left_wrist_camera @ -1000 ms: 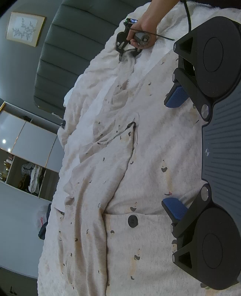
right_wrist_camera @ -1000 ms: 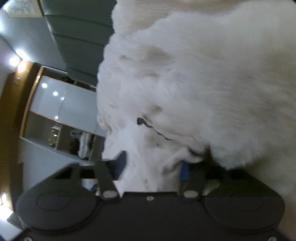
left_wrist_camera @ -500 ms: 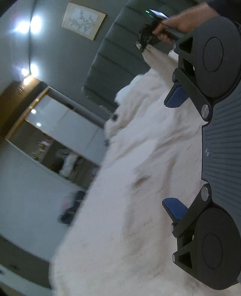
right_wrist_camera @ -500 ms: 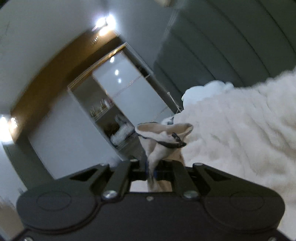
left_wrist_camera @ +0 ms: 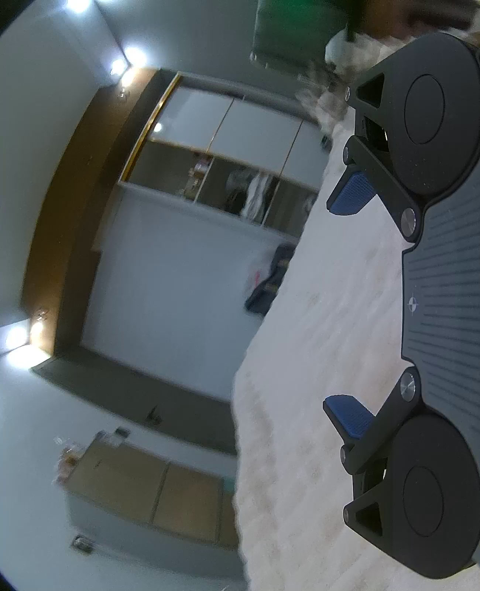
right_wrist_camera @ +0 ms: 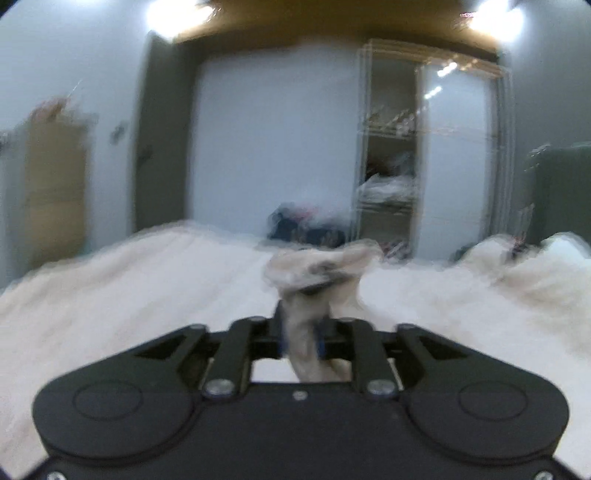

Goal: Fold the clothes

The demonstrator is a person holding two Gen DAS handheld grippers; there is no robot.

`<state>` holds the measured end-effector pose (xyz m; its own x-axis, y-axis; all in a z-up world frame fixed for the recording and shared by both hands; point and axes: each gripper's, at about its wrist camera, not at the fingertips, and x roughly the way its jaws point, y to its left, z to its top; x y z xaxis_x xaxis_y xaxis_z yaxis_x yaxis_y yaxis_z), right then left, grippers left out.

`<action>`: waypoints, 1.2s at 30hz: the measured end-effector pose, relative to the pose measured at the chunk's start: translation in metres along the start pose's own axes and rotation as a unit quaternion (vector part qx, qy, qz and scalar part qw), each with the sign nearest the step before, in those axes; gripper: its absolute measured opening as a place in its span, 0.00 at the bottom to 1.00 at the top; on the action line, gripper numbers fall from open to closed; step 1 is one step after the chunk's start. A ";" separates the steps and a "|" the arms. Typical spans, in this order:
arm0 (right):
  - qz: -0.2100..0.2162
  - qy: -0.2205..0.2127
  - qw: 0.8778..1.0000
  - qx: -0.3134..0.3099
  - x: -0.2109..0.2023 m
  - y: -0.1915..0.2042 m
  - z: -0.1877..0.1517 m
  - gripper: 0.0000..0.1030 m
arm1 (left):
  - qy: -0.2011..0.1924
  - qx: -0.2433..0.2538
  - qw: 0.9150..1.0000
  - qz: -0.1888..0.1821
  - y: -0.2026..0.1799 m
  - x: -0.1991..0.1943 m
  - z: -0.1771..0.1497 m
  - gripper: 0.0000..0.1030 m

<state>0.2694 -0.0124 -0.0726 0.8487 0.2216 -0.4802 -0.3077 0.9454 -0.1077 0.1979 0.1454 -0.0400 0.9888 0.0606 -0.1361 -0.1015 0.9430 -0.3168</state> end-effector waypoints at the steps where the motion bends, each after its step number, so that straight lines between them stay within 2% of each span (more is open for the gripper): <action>1: 0.006 0.014 1.000 -0.007 0.004 0.009 -0.007 0.46 | 0.002 -0.003 1.000 0.004 0.003 0.001 0.000 1.00; 2: 0.030 0.066 0.997 -0.028 0.015 0.039 -0.034 0.45 | 0.006 -0.011 1.000 0.004 0.005 0.003 0.000 1.00; 3: 0.055 0.097 0.993 -0.034 0.013 0.058 -0.056 0.45 | 0.009 -0.012 1.000 0.000 0.005 0.003 0.000 1.00; 4: 0.071 0.089 0.993 -0.033 -0.002 0.061 -0.062 0.45 | 0.011 -0.010 1.000 -0.005 0.003 0.003 0.001 1.00; 6: 0.102 0.072 0.992 -0.029 -0.033 0.066 -0.075 0.53 | 0.013 -0.003 1.000 -0.012 -0.002 0.002 0.002 1.00; 7: 0.111 0.066 0.991 -0.023 -0.043 0.056 -0.073 0.53 | 0.012 0.001 1.000 -0.016 -0.004 0.002 0.002 1.00; 9: 0.129 0.056 0.990 -0.010 -0.064 0.034 -0.069 0.61 | 0.014 0.006 1.000 -0.025 -0.008 0.003 0.001 1.00; 12: 0.100 0.034 0.994 -0.008 -0.091 -0.017 -0.074 0.62 | 0.028 0.012 0.999 -0.028 -0.011 0.007 -0.005 1.00; 14: 0.071 0.030 0.997 -0.006 -0.084 -0.055 -0.068 0.62 | 0.038 0.017 0.999 -0.027 -0.010 0.010 -0.008 1.00; 17: -0.007 0.061 0.998 0.028 -0.089 -0.131 -0.087 0.62 | 0.049 0.011 0.998 -0.028 -0.005 0.014 -0.009 1.00; 21: -0.095 0.108 0.986 0.080 -0.125 -0.229 -0.127 0.62 | 0.082 -0.021 0.996 -0.032 0.009 0.025 -0.012 1.00; 24: -0.134 0.138 0.973 0.123 -0.165 -0.281 -0.162 0.62 | 0.120 -0.020 0.992 -0.035 0.012 0.032 -0.018 1.00; 27: -0.130 0.192 0.958 0.169 -0.196 -0.308 -0.204 0.62 | 0.148 0.022 0.988 -0.026 -0.001 0.022 -0.020 1.00; 29: -0.123 0.216 0.950 0.191 -0.210 -0.318 -0.223 0.61 | 0.160 0.035 0.986 -0.042 -0.008 0.012 -0.018 1.00; 32: -0.060 0.242 0.939 0.236 -0.241 -0.323 -0.249 0.61 | 0.188 0.049 0.976 -0.100 -0.017 -0.026 -0.006 1.00; 36: 0.008 0.252 0.926 0.283 -0.277 -0.335 -0.265 0.57 | 0.220 0.090 0.965 -0.114 -0.018 -0.074 0.001 1.00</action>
<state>0.0234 -0.4537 -0.1339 0.4946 0.2313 -0.8378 0.0766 0.9486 0.3071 0.1270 0.1247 -0.0234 0.8370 -0.2621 -0.4803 0.1722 0.9594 -0.2234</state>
